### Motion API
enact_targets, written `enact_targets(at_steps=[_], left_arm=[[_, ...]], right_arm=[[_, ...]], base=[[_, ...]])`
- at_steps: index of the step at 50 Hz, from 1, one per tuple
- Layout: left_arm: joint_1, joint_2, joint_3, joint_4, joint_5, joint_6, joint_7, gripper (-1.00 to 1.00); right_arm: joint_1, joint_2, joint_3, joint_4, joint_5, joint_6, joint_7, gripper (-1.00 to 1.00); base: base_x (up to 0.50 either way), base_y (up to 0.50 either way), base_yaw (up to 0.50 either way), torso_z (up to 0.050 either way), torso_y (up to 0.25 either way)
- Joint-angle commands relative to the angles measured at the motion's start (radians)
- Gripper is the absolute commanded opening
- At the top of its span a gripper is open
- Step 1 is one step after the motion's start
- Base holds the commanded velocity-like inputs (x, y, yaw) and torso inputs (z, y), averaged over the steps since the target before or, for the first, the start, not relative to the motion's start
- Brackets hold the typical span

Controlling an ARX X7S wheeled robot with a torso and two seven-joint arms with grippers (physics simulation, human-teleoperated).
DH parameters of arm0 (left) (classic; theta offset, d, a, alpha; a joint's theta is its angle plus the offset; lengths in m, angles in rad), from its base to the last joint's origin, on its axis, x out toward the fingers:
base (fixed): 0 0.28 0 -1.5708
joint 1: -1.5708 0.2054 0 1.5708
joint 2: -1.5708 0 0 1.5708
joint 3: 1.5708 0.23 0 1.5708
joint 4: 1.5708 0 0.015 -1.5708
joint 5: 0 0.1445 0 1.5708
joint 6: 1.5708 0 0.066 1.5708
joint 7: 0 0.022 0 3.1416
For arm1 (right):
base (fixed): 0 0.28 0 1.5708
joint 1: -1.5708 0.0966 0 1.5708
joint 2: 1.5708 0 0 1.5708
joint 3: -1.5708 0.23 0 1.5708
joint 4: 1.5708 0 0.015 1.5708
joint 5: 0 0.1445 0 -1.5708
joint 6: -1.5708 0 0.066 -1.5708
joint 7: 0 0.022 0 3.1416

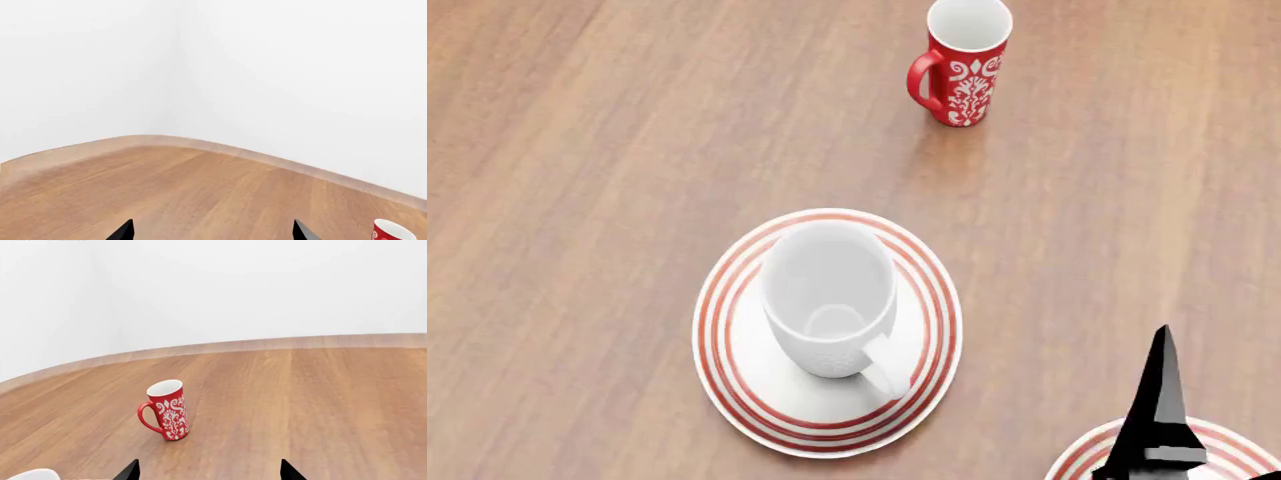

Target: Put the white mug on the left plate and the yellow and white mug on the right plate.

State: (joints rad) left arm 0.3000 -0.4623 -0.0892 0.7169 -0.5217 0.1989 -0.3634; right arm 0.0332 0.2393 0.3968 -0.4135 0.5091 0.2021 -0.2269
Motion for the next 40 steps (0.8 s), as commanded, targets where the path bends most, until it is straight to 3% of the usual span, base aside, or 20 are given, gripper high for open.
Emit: enact_targets(at_steps=[1, 4, 9, 14, 21, 31, 40], left_arm=[[-0.105, -0.003, 0.109, -0.083, 0.038, -0.080, 0.031, 1.00], [-0.194, -0.032, 0.204, -0.113, 0.082, -0.183, 0.068, 1.00], [-0.335, -0.079, 0.241, -0.074, 0.037, -0.337, 0.073, 1.00], [-0.488, -0.126, 0.254, 0.034, -0.038, -0.510, 0.037, 1.00], [-0.667, -0.130, 0.268, 0.064, -0.116, -0.638, 0.008, 1.00], [-0.800, -0.162, 0.240, 0.152, -0.204, -0.750, -0.048, 1.00], [-0.810, -0.199, 0.169, 0.214, -0.287, -0.768, -0.089, 1.00]], right_arm=[[0.337, -0.005, -0.140, 0.272, -0.107, 0.013, 0.078, 1.00], [0.436, -0.022, -0.160, 0.379, -0.153, -0.029, 0.105, 1.00], [0.524, -0.025, -0.179, 0.395, -0.168, -0.011, 0.134, 1.00], [0.571, -0.021, -0.180, 0.282, -0.120, 0.084, 0.169, 1.00], [0.623, 0.030, -0.200, 0.074, -0.086, 0.247, 0.225, 1.00], [0.635, 0.056, -0.146, -0.196, 0.047, 0.403, 0.295, 1.00], [0.657, 0.072, -0.131, -0.335, 0.110, 0.478, 0.351, 1.00]], base=[[0.00, 0.00, 0.00, 0.000, 0.000], [0.00, 0.00, 0.00, 0.000, 0.000], [0.00, 0.00, 0.00, 0.000, 0.000], [0.00, 0.00, 0.00, 0.000, 0.000], [0.00, 0.00, 0.00, 0.000, 0.001], [0.00, 0.00, 0.00, 0.000, 0.000], [0.00, 0.00, 0.00, 0.000, 0.000]])
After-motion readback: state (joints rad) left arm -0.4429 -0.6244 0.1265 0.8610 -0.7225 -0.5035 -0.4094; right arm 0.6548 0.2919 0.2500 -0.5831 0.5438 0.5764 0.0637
